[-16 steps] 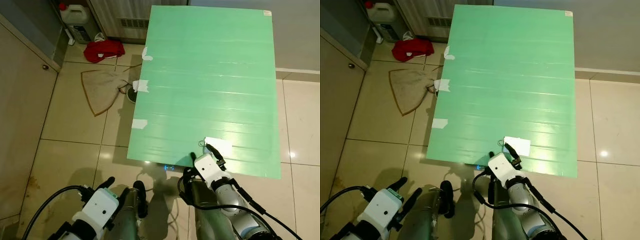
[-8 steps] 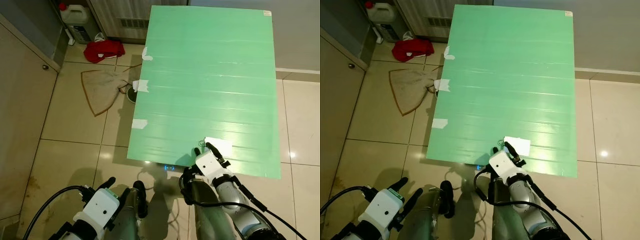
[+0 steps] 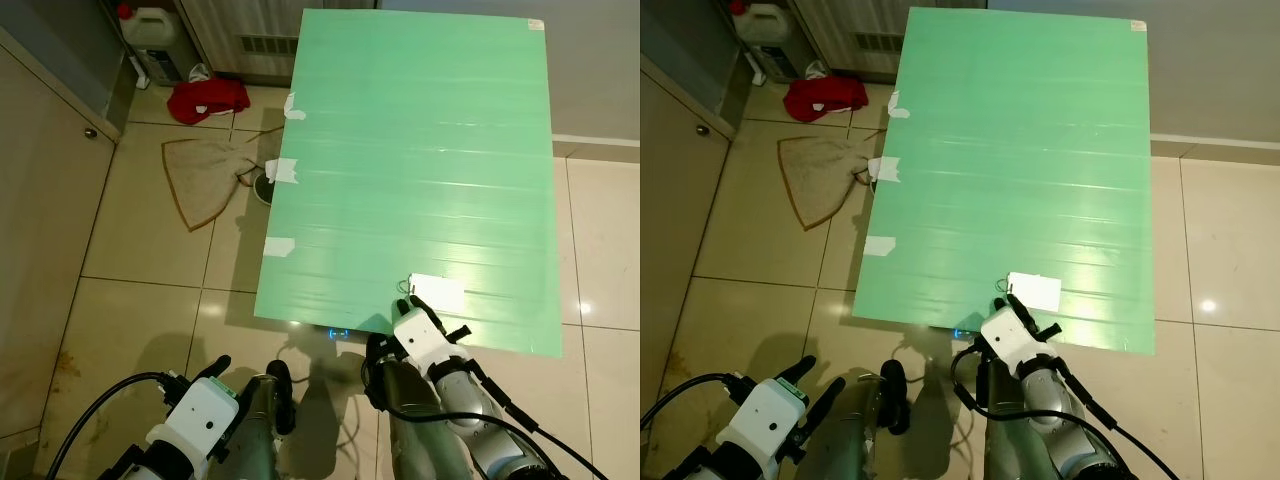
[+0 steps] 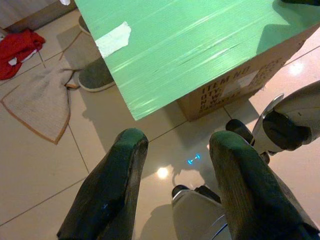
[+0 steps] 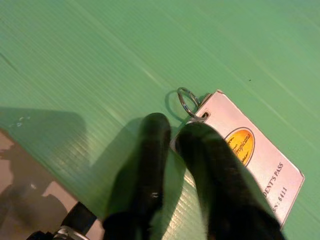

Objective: Hang keys on a hook

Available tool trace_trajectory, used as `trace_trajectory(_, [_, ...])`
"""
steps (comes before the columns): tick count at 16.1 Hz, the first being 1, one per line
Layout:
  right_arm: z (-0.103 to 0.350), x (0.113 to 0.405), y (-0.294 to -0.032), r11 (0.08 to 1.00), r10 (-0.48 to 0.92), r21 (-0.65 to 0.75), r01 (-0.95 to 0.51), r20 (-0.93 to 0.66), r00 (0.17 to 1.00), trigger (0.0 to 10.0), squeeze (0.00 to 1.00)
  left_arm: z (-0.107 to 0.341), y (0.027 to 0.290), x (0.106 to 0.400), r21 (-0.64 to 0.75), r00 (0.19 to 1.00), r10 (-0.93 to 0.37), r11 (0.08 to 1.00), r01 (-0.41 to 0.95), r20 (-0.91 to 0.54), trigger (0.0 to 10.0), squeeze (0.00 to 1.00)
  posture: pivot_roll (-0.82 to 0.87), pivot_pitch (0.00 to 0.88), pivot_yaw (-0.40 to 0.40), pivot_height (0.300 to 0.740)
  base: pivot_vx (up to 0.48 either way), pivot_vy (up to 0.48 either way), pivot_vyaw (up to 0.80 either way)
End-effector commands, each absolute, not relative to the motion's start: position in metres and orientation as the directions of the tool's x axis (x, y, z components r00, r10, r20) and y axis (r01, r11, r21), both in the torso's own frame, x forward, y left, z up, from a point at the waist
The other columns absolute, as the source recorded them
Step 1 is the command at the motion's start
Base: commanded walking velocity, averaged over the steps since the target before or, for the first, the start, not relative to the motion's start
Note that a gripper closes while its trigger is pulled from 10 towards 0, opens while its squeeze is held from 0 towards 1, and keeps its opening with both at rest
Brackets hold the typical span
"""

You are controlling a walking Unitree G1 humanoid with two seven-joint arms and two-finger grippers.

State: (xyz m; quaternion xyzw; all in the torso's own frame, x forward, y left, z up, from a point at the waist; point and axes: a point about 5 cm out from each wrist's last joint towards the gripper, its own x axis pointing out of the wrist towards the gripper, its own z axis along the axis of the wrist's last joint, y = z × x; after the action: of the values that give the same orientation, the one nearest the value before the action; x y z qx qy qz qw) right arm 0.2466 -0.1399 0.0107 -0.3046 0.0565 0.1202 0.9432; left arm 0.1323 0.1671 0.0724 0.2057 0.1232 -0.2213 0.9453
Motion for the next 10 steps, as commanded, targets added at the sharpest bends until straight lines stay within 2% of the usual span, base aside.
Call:
trace_trajectory(1, [0.002, 0.235, -0.138, 0.774, 0.203, -0.561, -0.293, -0.217, 0.955, 0.0, 0.0, 0.063, 0.169, 0.122, 0.315, 0.847, -0.364, 0.811, 0.493, -0.387, 10.0, 0.0, 0.1, 0.519, 0.062, 0.736, 0.0, 0.0, 0.0])
trace_trajectory(5, [0.002, 0.231, -0.14, 0.78, 0.196, -0.558, -0.283, -0.211, 0.958, 0.0, 0.0, 0.063, 0.17, 0.125, 0.318, 0.846, -0.366, 0.808, 0.496, -0.388, 10.0, 0.0, 0.09, 0.525, 0.064, 0.736, 0.0, 0.0, 0.0])
trace_trajectory(6, [0.005, 0.231, -0.141, 0.787, 0.181, -0.559, -0.261, -0.195, 0.964, 0.4, 0.0, 0.063, 0.17, 0.125, 0.318, 0.845, -0.368, 0.807, 0.497, -0.388, 10.0, 0.0, 0.09, 0.525, 0.064, 0.736, 0.0, 0.0, 0.0])
trace_trajectory(7, [0.008, 0.232, -0.142, 0.791, 0.168, -0.563, -0.241, -0.178, 0.969, 4.9, 0.0, 0.062, 0.169, 0.125, 0.318, 0.845, -0.368, 0.807, 0.498, -0.388, 10.0, 0.0, 0.09, 0.525, 0.064, 0.736, 0.0, 0.0, 0.0])
trace_trajectory(8, [0.013, 0.234, -0.142, 0.79, 0.164, -0.572, -0.222, -0.152, 0.975, 10.0, 0.71, 0.062, 0.168, 0.125, 0.317, 0.843, -0.372, 0.806, 0.501, -0.389, 10.0, 0.0, 0.08, 0.525, 0.064, 0.736, 0.0, 0.0, 0.0])
trace_trajectory(9, [0.02, 0.238, -0.143, 0.787, 0.152, -0.586, -0.192, -0.117, 0.981, 10.0, 1.0, 0.062, 0.167, 0.124, 0.316, 0.841, -0.376, 0.804, 0.505, -0.388, 10.0, 0.0, 0.08, 0.526, 0.064, 0.736, 0.0, 0.0, 0.0])
trace_trajectory(10, [0.025, 0.243, -0.145, 0.784, 0.139, -0.599, -0.164, -0.088, 0.986, 10.0, 1.0, 0.062, 0.165, 0.124, 0.31, 0.839, -0.384, 0.803, 0.509, -0.385, 10.0, 0.0, 0.08, 0.526, 0.065, 0.736, 0.0, 0.0, 0.0])
